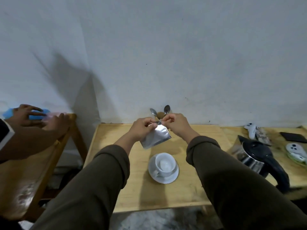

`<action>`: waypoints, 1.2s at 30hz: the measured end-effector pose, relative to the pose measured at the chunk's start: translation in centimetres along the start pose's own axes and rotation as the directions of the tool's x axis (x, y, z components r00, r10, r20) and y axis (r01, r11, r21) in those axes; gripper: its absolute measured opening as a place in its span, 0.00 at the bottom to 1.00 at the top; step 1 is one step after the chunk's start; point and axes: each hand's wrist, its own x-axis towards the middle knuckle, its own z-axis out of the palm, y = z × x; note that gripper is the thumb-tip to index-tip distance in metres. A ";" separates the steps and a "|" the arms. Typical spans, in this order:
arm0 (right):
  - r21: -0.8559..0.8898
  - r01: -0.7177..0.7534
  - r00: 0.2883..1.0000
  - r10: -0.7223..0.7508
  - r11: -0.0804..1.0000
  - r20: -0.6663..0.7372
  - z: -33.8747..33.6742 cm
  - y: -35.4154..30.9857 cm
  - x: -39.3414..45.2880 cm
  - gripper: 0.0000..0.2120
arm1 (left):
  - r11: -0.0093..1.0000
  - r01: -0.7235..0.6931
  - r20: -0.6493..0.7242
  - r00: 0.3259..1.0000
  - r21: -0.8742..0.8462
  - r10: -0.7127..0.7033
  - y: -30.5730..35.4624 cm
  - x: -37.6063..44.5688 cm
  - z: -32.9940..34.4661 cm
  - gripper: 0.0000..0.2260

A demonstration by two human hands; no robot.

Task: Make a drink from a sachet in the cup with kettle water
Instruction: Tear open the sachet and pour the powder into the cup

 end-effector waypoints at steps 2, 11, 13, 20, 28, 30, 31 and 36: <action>-0.013 0.009 1.000 -0.009 1.000 -0.002 -0.4 0.1 0.1 0.06 | 1.000 0.011 -0.006 1.000 -0.019 -0.011 0.4 0.0 0.6 0.09; 0.023 0.055 0.998 -0.056 0.998 0.034 -2.3 1.8 0.3 0.04 | 0.998 0.060 -0.062 0.996 -0.026 -0.062 2.5 0.4 3.9 0.07; 0.021 0.062 0.998 -0.063 0.998 0.031 -2.7 2.3 0.5 0.04 | 0.996 0.085 -0.093 0.992 0.012 -0.084 2.5 0.7 4.6 0.09; -0.009 0.106 0.994 -0.106 0.994 0.009 -2.9 3.7 1.0 0.02 | 0.983 0.181 -0.097 0.978 -0.036 -0.184 3.3 1.3 6.5 0.12; -0.005 0.213 0.975 -0.213 0.977 0.063 -2.7 4.1 0.8 0.02 | 0.901 0.342 -0.148 0.909 -0.266 -0.389 3.2 2.4 7.1 0.14; 0.010 0.213 0.971 -0.213 0.977 0.109 -2.9 4.2 0.7 0.02 | 0.883 0.367 -0.168 0.889 -0.293 -0.426 2.6 2.7 6.5 0.15; 0.011 0.209 0.968 -0.208 0.978 0.137 -3.1 4.3 0.6 0.03 | 0.875 0.377 -0.184 0.878 -0.303 -0.441 2.2 2.8 6.2 0.14; 0.031 0.193 0.950 -0.194 0.981 0.246 -4.4 5.0 -0.4 0.06 | 0.829 0.421 -0.260 0.810 -0.368 -0.526 0.9 3.1 5.0 0.14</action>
